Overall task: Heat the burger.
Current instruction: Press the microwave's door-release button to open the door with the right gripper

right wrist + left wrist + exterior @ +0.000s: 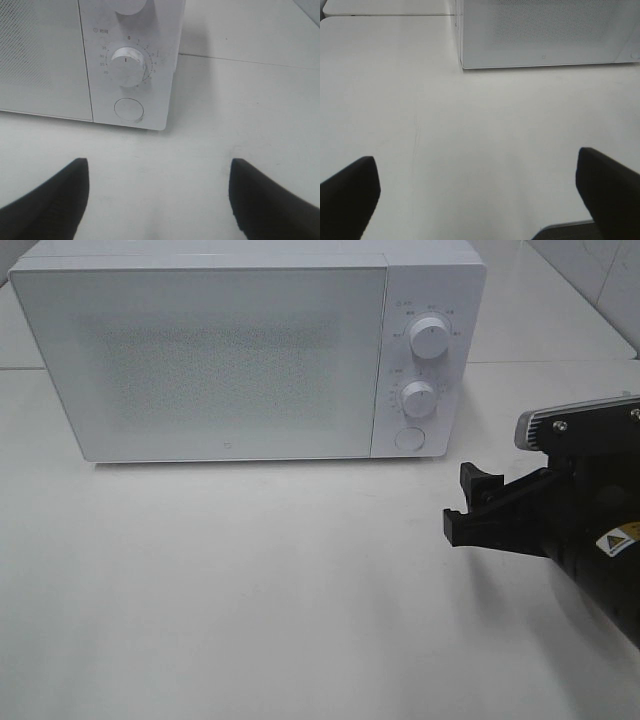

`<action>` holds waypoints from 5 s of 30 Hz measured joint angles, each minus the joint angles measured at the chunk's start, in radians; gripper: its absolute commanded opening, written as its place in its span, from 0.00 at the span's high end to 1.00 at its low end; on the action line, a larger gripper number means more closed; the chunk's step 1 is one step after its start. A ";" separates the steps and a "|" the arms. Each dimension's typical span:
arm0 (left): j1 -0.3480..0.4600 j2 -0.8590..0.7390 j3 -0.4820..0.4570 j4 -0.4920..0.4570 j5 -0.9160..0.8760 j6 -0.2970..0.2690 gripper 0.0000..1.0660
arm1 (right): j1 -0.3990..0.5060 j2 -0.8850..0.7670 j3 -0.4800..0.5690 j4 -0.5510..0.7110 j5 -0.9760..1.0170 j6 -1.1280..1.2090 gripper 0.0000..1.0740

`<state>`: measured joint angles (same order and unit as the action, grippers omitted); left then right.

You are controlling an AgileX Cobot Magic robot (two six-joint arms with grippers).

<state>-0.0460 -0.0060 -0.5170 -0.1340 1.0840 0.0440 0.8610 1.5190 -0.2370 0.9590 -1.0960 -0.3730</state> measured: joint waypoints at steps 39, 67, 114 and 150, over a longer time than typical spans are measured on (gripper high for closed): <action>0.000 0.000 0.000 0.000 0.000 0.000 0.06 | 0.062 0.168 -0.100 0.065 -0.109 0.568 0.36; 0.000 0.000 0.000 0.000 0.000 0.000 0.06 | 0.062 0.169 -0.108 0.066 -0.077 1.531 1.00; 0.000 0.000 0.000 0.000 0.000 0.000 0.06 | -0.179 0.528 -0.450 -0.182 0.069 1.734 1.00; 0.000 0.000 0.000 -0.001 0.000 0.000 0.06 | -0.294 0.644 -0.644 -0.206 0.165 1.660 1.00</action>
<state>-0.0460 -0.0060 -0.5170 -0.1350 1.0840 0.0440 0.5670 2.1630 -0.8810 0.7530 -0.9310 1.2870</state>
